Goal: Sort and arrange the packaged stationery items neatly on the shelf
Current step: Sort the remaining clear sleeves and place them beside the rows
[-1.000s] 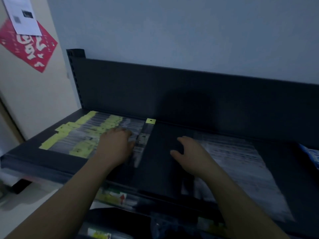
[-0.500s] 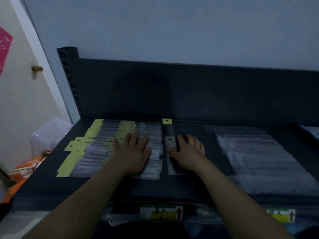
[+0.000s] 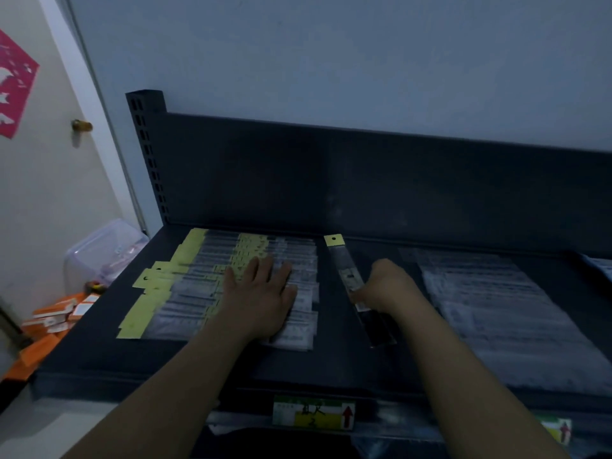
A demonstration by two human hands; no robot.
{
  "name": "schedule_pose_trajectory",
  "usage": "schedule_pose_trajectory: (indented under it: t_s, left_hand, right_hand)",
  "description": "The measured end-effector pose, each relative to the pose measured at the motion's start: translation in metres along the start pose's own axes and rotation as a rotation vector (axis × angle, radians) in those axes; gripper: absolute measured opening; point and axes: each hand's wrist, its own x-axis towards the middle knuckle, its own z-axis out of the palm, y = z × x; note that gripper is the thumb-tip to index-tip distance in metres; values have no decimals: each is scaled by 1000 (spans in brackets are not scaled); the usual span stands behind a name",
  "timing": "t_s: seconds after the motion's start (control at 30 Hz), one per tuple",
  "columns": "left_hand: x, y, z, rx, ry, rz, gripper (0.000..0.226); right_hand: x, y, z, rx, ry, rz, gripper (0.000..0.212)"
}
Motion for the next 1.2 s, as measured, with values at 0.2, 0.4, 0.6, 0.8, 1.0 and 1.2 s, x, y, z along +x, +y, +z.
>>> schedule_pose_trajectory:
  t_s: [0.2,0.4,0.6,0.8,1.0,1.2]
  left_hand:
    - [-3,-3,-10,-246,110,-9,55]
    - [-48,-53,-56,-675,426,-135,43]
    - [-83,-94,-64,-630,519,-149,38]
    - [-95,-132,-44,-529,307,-188,59]
    - [-100,-143,-33,-414,220,-103,68]
    - [-73,-164,-43,-420,160,-135,62]
  right_hand:
    - [11,18,3,131,66,-34,12]
    - [-19,15,0,506,-92,-337,16]
    - [-54,-35,14,324,-181,-584,14]
    - [-78,-75,48,251,-211,-628,13]
    - [-89,-81,67,276,-186,-606,13]
    - [-81,-66,59,477,217,-409,26]
